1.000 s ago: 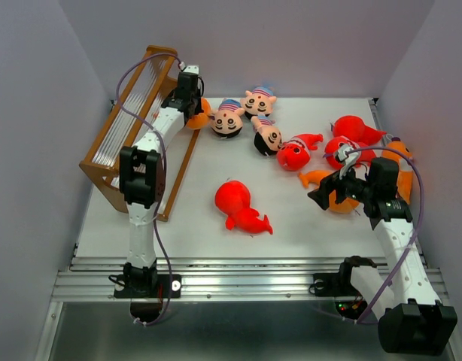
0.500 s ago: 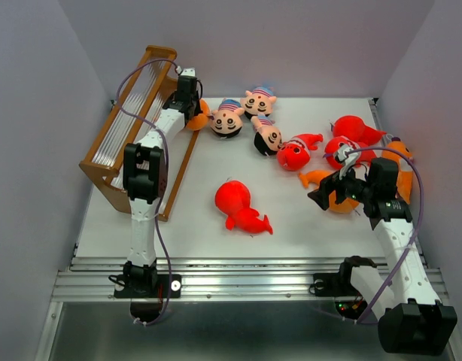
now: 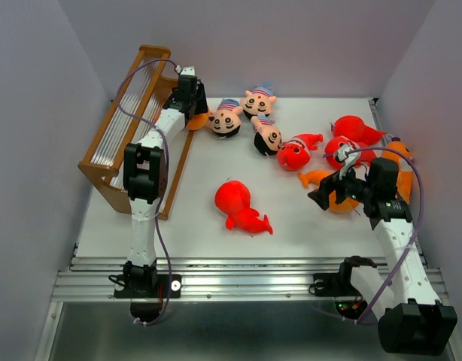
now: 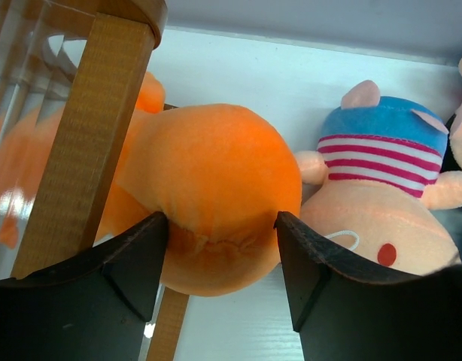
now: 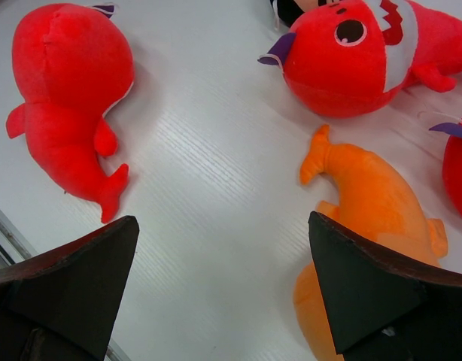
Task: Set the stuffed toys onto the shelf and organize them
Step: Place the stuffed toy onto shelf
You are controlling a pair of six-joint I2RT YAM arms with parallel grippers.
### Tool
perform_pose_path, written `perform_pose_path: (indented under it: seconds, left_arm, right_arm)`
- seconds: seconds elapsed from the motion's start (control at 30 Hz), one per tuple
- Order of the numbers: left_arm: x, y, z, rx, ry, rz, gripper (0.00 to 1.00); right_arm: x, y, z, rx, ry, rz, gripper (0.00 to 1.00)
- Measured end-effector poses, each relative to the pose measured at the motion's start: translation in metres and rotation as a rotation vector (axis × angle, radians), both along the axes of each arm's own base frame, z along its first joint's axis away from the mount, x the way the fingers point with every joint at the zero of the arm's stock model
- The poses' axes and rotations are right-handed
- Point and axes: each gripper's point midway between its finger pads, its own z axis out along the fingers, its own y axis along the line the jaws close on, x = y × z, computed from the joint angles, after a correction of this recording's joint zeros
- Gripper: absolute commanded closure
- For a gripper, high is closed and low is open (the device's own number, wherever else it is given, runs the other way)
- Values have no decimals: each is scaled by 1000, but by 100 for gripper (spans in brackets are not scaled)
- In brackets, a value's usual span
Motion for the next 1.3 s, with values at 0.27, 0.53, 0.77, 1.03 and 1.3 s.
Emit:
perform_pose_path:
  seconds: [0.27, 0.53, 0.77, 1.03, 1.3]
  left_arm:
    - [-1, -7, 5, -43, 0, -37, 27]
    - [-9, -5, 29, -67, -27, -58, 28]
    - [-14, -5, 41, -74, -47, -65, 33]
    - [-25, -20, 36, -53, -34, -129, 42]
    - [-37, -61, 36, -3, -30, -241, 46]
  right_arm:
    - [0, 0, 0, -2, 0, -2, 0]
    - [0, -1, 1, -4, -6, -4, 0]
    - [0, -1, 1, -6, -9, -5, 0]
    - [0, -1, 1, -7, -10, -4, 0]
    - [0, -1, 1, -8, -11, -4, 0]
